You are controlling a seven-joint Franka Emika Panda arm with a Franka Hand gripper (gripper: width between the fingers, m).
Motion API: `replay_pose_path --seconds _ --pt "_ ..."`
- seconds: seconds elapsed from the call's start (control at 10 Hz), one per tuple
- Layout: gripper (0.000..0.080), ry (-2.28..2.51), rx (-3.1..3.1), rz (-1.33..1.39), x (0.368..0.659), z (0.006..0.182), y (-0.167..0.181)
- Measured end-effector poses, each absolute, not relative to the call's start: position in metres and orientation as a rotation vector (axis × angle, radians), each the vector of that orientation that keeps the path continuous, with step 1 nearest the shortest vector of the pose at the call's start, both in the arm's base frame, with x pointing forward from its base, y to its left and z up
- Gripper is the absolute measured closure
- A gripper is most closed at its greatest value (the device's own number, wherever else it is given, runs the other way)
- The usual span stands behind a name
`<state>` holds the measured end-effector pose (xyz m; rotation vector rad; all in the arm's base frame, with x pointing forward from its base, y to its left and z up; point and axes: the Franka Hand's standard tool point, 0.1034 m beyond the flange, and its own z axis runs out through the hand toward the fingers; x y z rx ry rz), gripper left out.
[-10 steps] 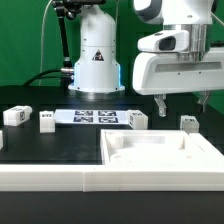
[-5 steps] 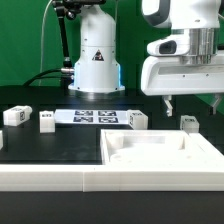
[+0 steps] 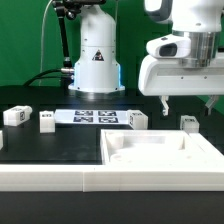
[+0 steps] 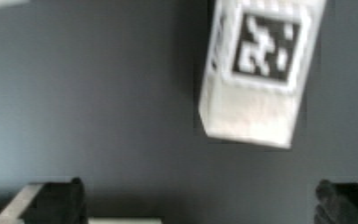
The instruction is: Assemble one leg
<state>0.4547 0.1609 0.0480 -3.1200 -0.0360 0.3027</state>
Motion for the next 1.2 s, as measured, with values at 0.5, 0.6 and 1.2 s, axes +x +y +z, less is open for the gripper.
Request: replay_pose_path --seconds 0.5,0.6,1.2 --pt "0.0151 -0.020 -3.066 0.793 0.455 0.049 0.163" --pt "0.0151 -0.016 -3.045 0.897 0.456 0.047 0.163" --pt "0.0151 0.031 -2.960 1.223 0.452 0.019 0.173"
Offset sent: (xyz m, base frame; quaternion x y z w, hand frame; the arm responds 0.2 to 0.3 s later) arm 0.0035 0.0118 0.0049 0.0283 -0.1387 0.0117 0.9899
